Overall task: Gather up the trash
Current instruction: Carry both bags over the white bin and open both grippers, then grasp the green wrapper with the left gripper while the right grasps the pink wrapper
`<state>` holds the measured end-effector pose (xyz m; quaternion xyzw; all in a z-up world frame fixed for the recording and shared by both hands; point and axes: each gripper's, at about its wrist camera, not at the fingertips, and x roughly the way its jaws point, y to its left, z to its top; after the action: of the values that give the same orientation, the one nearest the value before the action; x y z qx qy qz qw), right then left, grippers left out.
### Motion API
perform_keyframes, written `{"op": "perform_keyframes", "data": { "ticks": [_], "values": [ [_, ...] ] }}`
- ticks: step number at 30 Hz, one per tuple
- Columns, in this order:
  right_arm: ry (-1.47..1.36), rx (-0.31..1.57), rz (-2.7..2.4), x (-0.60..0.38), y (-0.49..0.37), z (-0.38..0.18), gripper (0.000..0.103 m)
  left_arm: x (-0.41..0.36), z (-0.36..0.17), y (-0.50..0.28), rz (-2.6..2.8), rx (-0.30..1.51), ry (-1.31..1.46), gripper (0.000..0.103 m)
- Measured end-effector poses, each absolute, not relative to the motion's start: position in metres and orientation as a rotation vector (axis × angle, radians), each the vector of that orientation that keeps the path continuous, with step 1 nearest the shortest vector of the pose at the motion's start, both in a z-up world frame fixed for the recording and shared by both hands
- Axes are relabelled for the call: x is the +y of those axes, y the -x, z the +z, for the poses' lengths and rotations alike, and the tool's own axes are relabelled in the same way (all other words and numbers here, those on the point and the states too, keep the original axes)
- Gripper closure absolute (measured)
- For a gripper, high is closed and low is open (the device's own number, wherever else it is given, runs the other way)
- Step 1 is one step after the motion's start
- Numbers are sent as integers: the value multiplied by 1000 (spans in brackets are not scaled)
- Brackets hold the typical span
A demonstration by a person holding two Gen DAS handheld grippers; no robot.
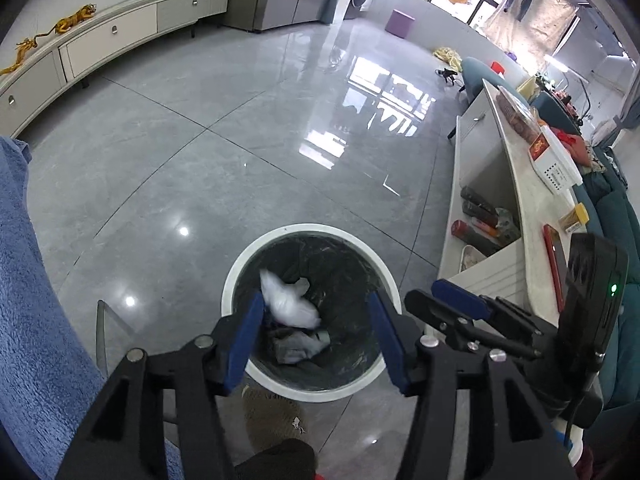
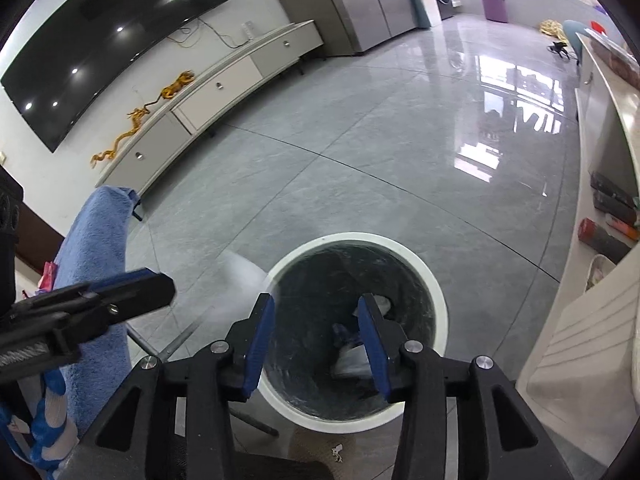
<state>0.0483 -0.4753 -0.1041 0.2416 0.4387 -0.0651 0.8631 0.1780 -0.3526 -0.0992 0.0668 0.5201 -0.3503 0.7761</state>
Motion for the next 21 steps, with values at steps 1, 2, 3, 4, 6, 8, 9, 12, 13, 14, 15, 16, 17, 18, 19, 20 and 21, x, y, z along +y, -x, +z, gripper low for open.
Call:
{"op": "perform_keyframes", "data": {
  "ticks": [1, 2, 3, 4, 6, 8, 9, 12, 13, 14, 15, 16, 17, 18, 19, 20, 21],
  "values": [
    [-507, 918, -144, -475, -46, -102, 61, -350, -98, -177, -755, 1125, -143, 49],
    [-506, 916, -148, -478, -46, -103, 61, -346, -95, -176, -746, 1117, -145, 49],
    [-503, 911, -154, -478, -44, -101, 59, -343, -92, -175, -734, 1106, -151, 49],
    [-498, 903, -160, -478, -41, -98, 57, -339, -90, -174, -716, 1093, -162, 49],
    [-481, 890, -170, -477, -37, -91, 57, -330, -81, -170, -655, 1051, -190, 49],
    [-448, 875, -182, -474, -34, -83, 56, -319, -73, -167, -614, 1018, -186, 49],
    [-429, 867, -187, -472, -33, -78, 56, -311, -68, -165, -587, 998, -186, 49],
    [-375, 838, -194, -461, -27, -62, 55, -288, -52, -158, -510, 921, -202, 49],
    [-354, 828, -195, -455, -26, -56, 53, -281, -48, -157, -487, 901, -205, 49],
    [-333, 818, -195, -449, -24, -50, 53, -272, -43, -156, -463, 877, -206, 49],
    [-318, 810, -193, -444, -24, -44, 52, -262, -37, -154, -437, 855, -204, 49],
    [-309, 804, -189, -440, -23, -41, 50, -254, -33, -153, -416, 838, -198, 49],
    [-300, 799, -184, -436, -22, -38, 49, -242, -28, -150, -396, 820, -187, 49],
    [-288, 795, -179, -430, -22, -34, 48, -235, -25, -148, -386, 809, -179, 49],
    [-274, 789, -173, -423, -21, -29, 47, -228, -22, -146, -375, 799, -173, 49],
    [-270, 786, -169, -420, -21, -27, 47, -217, -17, -143, -352, 781, -164, 49],
    [-268, 780, -163, -416, -20, -23, 45, -210, -14, -141, -338, 769, -160, 48]
  ]
}}
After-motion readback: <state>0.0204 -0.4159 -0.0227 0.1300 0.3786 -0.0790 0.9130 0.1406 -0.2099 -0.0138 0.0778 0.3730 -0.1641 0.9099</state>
